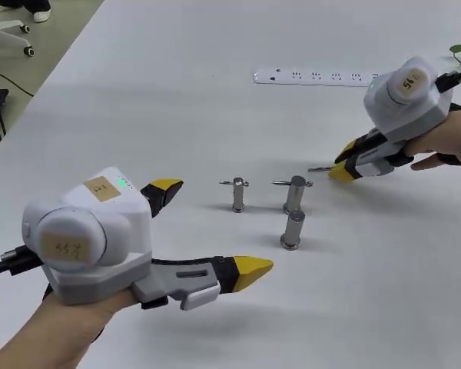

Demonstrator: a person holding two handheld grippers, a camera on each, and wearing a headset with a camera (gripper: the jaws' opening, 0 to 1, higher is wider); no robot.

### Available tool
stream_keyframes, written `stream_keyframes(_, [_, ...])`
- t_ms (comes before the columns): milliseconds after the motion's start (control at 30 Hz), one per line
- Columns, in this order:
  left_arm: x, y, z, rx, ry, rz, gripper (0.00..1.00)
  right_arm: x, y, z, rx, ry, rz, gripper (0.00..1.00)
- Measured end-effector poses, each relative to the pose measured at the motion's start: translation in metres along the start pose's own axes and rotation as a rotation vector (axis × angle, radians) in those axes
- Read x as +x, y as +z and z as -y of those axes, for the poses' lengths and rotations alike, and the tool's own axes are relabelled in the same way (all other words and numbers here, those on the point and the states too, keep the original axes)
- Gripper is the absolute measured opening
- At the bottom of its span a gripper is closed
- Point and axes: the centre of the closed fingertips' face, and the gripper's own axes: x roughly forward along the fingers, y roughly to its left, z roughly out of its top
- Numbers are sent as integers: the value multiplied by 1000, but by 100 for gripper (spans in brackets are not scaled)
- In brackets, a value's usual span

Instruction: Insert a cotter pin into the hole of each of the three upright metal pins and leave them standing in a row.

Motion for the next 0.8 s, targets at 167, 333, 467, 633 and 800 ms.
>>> stream_keyframes(167, [-1, -3, -2, -7, 8, -9, 92, 1, -3, 1, -9, 3, -21, 11])
stream_keyframes(333, [-2, -5, -1, -9, 2, -12, 91, 1, -4, 1, -29, 6, -39, 8])
stream_keyframes(467, [-2, -4, -1, -7, 1, -12, 91, 3, -4, -2, -44, 10, -55, 4])
stream_keyframes(633, [-4, -5, -3, -7, 4, -16, 91, 2, -5, -4, -88, 10, -90, 0])
stream_keyframes(800, [-4, -5, -4, -6, 5, -17, 91, 1, -7, -5, -140, 15, -123, 0])
